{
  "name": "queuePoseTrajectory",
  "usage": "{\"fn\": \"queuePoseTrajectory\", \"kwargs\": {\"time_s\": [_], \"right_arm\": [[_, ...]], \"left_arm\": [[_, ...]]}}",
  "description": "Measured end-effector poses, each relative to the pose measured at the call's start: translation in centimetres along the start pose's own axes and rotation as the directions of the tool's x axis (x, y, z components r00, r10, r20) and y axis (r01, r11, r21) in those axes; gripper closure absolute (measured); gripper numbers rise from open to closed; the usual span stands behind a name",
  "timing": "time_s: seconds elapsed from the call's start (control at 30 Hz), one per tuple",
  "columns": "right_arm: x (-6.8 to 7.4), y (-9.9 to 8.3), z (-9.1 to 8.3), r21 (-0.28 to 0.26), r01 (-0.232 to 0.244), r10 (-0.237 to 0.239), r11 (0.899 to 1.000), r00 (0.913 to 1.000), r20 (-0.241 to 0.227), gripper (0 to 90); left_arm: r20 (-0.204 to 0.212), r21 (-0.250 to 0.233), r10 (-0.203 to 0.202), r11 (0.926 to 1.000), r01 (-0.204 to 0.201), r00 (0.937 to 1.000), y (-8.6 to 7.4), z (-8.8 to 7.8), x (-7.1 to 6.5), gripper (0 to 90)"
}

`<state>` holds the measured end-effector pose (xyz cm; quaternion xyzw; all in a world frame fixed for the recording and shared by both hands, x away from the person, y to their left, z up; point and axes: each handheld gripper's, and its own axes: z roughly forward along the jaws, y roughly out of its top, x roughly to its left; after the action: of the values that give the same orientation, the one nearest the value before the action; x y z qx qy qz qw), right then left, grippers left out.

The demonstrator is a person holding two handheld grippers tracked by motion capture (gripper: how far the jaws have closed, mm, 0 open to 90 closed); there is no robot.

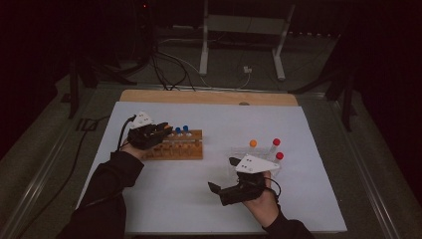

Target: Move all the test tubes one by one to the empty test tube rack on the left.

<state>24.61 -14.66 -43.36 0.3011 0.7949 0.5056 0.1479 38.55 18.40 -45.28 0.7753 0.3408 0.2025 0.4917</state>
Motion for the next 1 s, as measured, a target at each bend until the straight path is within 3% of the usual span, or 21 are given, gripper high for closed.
{"fn": "queuePoseTrajectory", "kwargs": {"time_s": [0.1, 0.27, 0.43, 0.6, 0.73, 1.0], "right_arm": [[0.0, 0.2, -0.2, -0.010, 0.001, -0.001, 1.000, 1.0000, 0.001, 0.0], [-0.4, 0.6, -0.6, -0.026, 0.004, -0.003, 1.000, 0.9999, 0.012, 0.0], [-1.2, 1.3, -1.6, -0.057, 0.005, -0.003, 0.998, 0.9987, 0.051, 0.0], [-2.7, 2.1, -2.9, -0.085, -0.005, 0.015, 0.996, 0.9927, 0.119, 0.0], [-3.8, 2.1, -3.2, -0.068, -0.017, 0.031, 0.998, 0.9776, 0.208, 0.0], [-5.3, 0.5, -2.8, -0.025, -0.058, 0.063, 0.998, 0.9490, 0.309, 3.5]], "left_arm": [[-0.009, 0.006, -0.003, 1.0000, 0.003, 1.0000, 0.3, -0.5, -0.1, 57.8], [0.017, -0.033, -0.004, 0.9994, 0.004, 0.9998, 0.9, -2.5, -0.8, 40.3], [0.069, -0.059, 0.021, 0.9981, -0.017, 0.9974, 1.2, -4.6, -2.3, 18.8], [0.144, -0.085, 0.001, 0.9963, 0.011, 0.9896, 0.9, -6.4, -3.6, 7.9], [0.178, -0.093, 0.012, 0.9957, 0.005, 0.9839, 0.0, -7.2, -4.8, 2.3], [0.197, -0.113, 0.040, 0.9934, -0.018, 0.9795, -1.4, -8.0, -6.6, 1.9]]}}
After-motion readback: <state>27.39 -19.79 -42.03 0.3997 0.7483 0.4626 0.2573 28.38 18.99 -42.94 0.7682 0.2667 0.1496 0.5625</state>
